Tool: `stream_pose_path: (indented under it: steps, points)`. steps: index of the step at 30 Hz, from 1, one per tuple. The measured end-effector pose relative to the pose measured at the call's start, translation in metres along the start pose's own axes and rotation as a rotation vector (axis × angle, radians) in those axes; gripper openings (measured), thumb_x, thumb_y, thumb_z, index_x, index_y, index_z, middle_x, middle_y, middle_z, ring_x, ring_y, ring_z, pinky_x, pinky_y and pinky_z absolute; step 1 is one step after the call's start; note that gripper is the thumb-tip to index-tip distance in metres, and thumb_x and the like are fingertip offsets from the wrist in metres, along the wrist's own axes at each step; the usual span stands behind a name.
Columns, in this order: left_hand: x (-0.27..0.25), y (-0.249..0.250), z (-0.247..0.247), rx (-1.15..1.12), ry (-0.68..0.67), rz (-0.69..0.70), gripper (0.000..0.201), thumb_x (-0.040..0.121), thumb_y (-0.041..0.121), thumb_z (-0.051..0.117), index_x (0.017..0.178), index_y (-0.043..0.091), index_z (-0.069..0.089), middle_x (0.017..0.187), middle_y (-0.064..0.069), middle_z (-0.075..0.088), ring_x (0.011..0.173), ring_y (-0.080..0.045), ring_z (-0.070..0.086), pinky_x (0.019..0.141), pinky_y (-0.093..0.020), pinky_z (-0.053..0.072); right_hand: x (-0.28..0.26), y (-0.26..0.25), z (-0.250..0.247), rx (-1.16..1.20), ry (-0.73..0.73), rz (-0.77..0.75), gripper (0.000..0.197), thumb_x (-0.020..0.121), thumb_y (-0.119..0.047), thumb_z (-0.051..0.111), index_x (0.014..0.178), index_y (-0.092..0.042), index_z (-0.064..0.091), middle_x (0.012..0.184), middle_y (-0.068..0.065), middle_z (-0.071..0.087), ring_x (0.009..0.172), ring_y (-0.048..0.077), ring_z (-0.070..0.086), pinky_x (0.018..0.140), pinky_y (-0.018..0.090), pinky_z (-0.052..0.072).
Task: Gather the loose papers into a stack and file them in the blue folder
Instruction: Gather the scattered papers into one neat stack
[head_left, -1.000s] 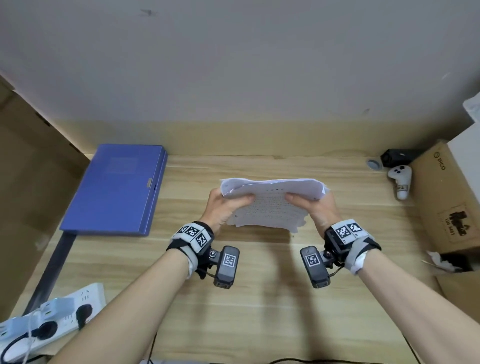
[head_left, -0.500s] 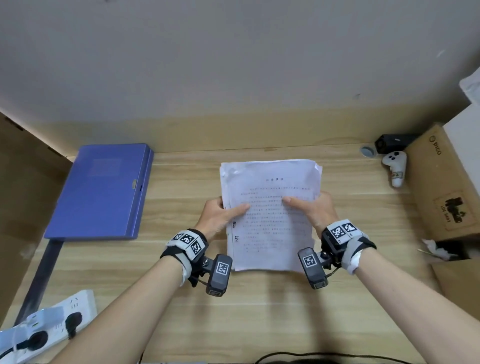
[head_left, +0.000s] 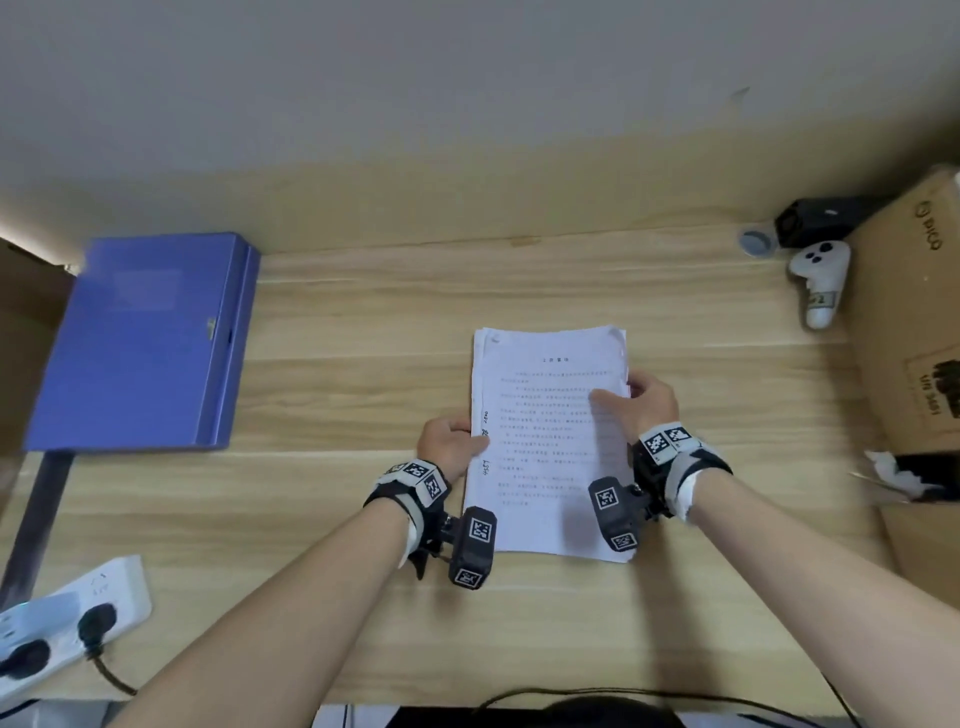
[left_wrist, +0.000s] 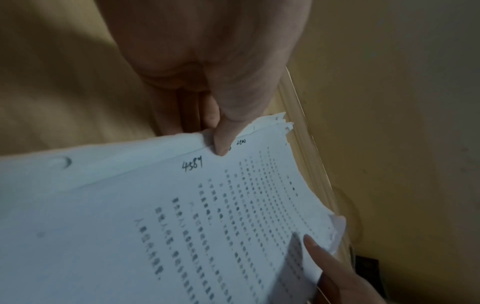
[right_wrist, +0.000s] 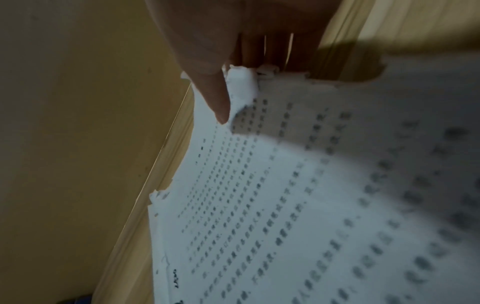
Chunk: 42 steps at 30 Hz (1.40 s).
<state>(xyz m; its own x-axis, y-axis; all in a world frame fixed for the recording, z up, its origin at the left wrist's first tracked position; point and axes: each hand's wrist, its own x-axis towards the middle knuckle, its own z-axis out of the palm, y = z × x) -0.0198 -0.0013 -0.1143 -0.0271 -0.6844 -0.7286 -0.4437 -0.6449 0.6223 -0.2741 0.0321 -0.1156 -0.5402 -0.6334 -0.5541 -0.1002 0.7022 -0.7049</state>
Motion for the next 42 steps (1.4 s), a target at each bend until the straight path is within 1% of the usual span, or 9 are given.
stream_pose_path:
  steps: [3,5,8,11,15,21,29,35,42]
  points:
    - [-0.006,0.002,0.002,-0.066,0.062,0.006,0.031,0.076,0.009,0.07,0.106,0.011,0.071,0.101,-0.006,0.077,0.09,-0.023,0.074,0.085,-0.042,0.061,-0.002,0.01,-0.007,-0.037,0.046,-0.003,0.03,0.068,-0.029,0.074,0.097,-0.025,0.068,0.084,-0.008,0.071,0.074,0.016,0.069,0.068,0.031,0.057]
    - [-0.01,0.004,0.003,-0.088,0.161,0.011,0.029,0.075,0.017,0.073,0.104,0.018,0.068,0.096,0.002,0.075,0.084,-0.017,0.073,0.081,-0.036,0.06,-0.003,0.016,-0.011,-0.041,0.061,0.013,0.023,0.07,-0.028,0.076,0.091,-0.025,0.068,0.08,-0.008,0.071,0.076,0.017,0.069,0.071,0.031,0.057]
    - [-0.016,0.01,0.004,-0.062,0.27,0.036,0.011,0.078,0.019,0.071,0.083,0.029,0.073,0.085,0.011,0.075,0.076,-0.008,0.069,0.073,-0.026,0.057,-0.004,0.021,-0.017,-0.06,0.084,0.059,0.013,0.072,-0.027,0.079,0.078,-0.025,0.068,0.075,-0.008,0.07,0.077,0.021,0.069,0.067,0.027,0.052]
    - [-0.022,0.015,0.007,-0.017,0.293,0.054,0.027,0.079,0.015,0.067,0.059,0.033,0.069,0.066,0.022,0.069,0.067,-0.004,0.066,0.062,-0.019,0.052,-0.002,0.026,-0.02,-0.075,0.098,0.064,0.013,0.073,-0.028,0.08,0.074,-0.024,0.068,0.074,-0.006,0.071,0.074,0.021,0.069,0.064,0.025,0.049]
    - [-0.02,0.014,0.011,-0.004,0.27,0.029,0.023,0.077,0.013,0.067,0.061,0.029,0.073,0.066,0.012,0.074,0.057,-0.015,0.066,0.059,-0.024,0.054,0.002,0.029,-0.023,-0.093,0.124,0.078,0.016,0.072,-0.029,0.082,0.07,-0.022,0.067,0.072,-0.004,0.07,0.066,0.02,0.065,0.061,0.026,0.048]
    - [-0.015,0.003,0.015,-0.046,0.271,-0.042,0.013,0.079,0.012,0.071,0.073,0.021,0.078,0.062,0.005,0.073,0.048,-0.016,0.061,0.065,-0.036,0.061,0.008,0.031,-0.023,-0.13,0.116,0.038,0.02,0.07,-0.03,0.083,0.072,-0.02,0.066,0.066,-0.007,0.067,0.062,0.018,0.063,0.055,0.024,0.044]
    - [-0.005,-0.001,0.015,-0.118,0.238,-0.102,0.008,0.08,0.003,0.073,0.078,0.009,0.076,0.066,-0.008,0.072,0.053,-0.02,0.062,0.067,-0.039,0.062,0.006,0.031,-0.023,-0.213,0.096,-0.04,0.023,0.072,-0.032,0.082,0.071,-0.017,0.066,0.062,-0.007,0.063,0.056,0.014,0.058,0.051,0.024,0.038]
    - [-0.007,-0.003,0.018,-0.134,0.227,-0.105,0.01,0.078,0.002,0.076,0.077,0.012,0.072,0.069,-0.009,0.073,0.056,-0.018,0.064,0.058,-0.028,0.058,0.004,0.03,-0.026,-0.185,0.127,-0.046,0.031,0.072,-0.031,0.081,0.095,-0.022,0.062,0.077,-0.006,0.068,0.074,0.016,0.065,0.065,0.027,0.046]
    - [-0.008,0.0,0.019,-0.109,0.147,-0.106,0.006,0.076,0.007,0.079,0.076,0.01,0.073,0.067,-0.008,0.074,0.059,-0.02,0.068,0.056,-0.028,0.052,0.002,0.025,-0.034,-0.245,0.116,-0.082,0.033,0.071,-0.036,0.079,0.096,-0.022,0.063,0.08,-0.005,0.067,0.072,0.013,0.063,0.059,0.027,0.045]
